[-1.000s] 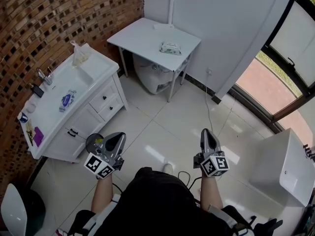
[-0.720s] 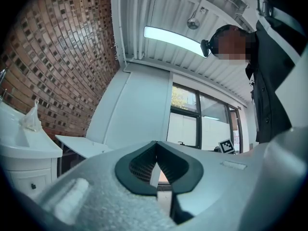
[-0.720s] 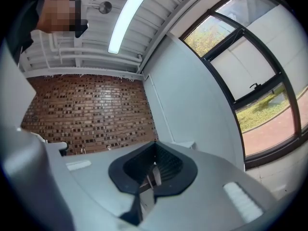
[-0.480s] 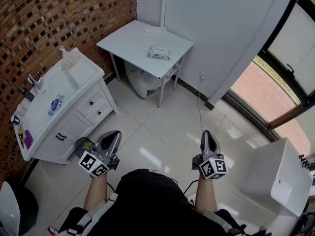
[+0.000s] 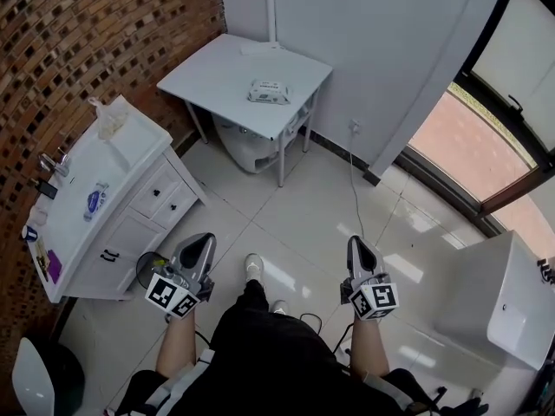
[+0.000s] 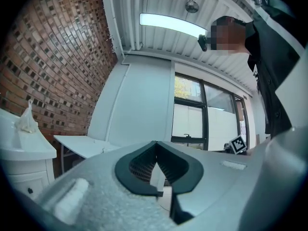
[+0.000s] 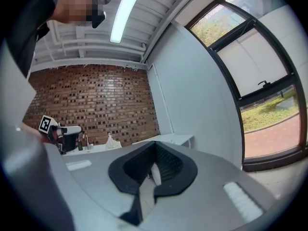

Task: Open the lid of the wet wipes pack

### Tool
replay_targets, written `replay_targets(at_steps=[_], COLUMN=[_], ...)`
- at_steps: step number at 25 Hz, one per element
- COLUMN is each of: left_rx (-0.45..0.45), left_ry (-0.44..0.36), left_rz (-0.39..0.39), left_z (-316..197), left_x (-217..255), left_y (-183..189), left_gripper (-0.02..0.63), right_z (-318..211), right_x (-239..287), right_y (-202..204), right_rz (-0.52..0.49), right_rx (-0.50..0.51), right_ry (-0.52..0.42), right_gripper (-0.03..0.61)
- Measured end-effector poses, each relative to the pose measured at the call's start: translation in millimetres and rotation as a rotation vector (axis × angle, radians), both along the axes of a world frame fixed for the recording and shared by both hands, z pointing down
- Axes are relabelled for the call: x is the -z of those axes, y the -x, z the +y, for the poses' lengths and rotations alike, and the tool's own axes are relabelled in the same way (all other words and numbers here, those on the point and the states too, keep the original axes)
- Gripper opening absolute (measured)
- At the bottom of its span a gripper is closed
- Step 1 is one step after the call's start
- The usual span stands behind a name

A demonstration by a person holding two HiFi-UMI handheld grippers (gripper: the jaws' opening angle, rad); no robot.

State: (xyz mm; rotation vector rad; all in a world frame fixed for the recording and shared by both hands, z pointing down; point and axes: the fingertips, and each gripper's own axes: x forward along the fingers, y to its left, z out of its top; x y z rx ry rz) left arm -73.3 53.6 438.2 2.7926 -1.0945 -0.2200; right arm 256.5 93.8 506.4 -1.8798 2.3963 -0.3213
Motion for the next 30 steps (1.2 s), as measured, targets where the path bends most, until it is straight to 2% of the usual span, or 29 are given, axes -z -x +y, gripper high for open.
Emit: replay_targets(at_steps=[4, 8, 12, 18, 22, 26, 30], left_rx=[0.008, 0.052, -0.008, -0.03, -0.066, -0.058, -0.069], left_ry=[0.0, 0.016, -0.027, 0.001, -0.022, 0.01, 0.031], left_rz=[0.0, 0.016, 0.044, 0.1, 0.077, 0.085, 0.047], left_z=[-27, -75, -120, -191, -226, -259, -285], left_x=[-11, -23, -11, -5, -1, -12, -24], left_y=[4, 5, -14, -12, -9, 2, 6], left_gripper=[0.0, 0.0, 0.0, 0.0, 0.0, 0.0, 0.0], right_z=[-19, -45, -84, -146, -185, -213, -235], right_x=[5, 13, 23, 29, 30, 25, 22], right_y=[6, -4, -11, 3, 17, 25, 25], right_rz=[0.041, 0.096, 0.133, 0.138, 0.117, 0.109, 0.123], right_rx=[-0.006, -0.057, -0.072, -0.078, -0.069, -0.082, -0.103], right_ry=[-0.011, -0.013, -0.018, -0.023, -0.021, -0.012, -0.003], right_gripper=[0.0, 0.0, 0.001, 0.0, 0.0, 0.0, 0.0])
